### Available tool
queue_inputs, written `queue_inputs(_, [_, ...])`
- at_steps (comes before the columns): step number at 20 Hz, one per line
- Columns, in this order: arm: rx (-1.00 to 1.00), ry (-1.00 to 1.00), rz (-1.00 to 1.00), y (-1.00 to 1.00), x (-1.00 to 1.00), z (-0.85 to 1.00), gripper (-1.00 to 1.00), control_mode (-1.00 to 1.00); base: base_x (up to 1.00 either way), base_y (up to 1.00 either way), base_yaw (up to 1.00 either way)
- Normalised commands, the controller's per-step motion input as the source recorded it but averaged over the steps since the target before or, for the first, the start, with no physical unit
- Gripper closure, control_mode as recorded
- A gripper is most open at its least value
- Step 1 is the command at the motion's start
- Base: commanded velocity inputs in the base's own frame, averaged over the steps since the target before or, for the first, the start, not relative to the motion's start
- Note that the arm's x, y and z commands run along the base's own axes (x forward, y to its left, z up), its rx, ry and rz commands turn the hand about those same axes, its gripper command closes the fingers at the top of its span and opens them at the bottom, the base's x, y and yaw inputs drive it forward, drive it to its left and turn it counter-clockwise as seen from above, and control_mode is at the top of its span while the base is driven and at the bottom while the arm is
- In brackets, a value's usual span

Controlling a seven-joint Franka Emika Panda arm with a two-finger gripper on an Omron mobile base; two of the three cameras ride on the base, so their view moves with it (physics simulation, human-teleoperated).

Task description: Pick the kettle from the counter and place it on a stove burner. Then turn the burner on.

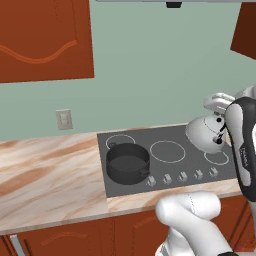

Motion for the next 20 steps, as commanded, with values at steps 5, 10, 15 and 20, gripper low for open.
queue_inputs(5, [0.00, 0.00, -0.20, -1.00, 0.00, 0.00, 1.00, -1.00, 0.00, 0.00, 0.00])
queue_inputs(10, [0.00, 0.04, -0.33, -0.60, 0.05, 0.00, 1.00, -1.00, 0.00, 0.00, 0.00])
queue_inputs(15, [-0.03, 0.12, -0.27, -0.04, 0.07, -0.11, 1.00, -1.00, 0.00, 0.00, 0.00])
queue_inputs(20, [0.00, 0.07, -0.07, 0.00, 0.03, -0.06, 1.00, -1.00, 0.00, 0.00, 0.00])
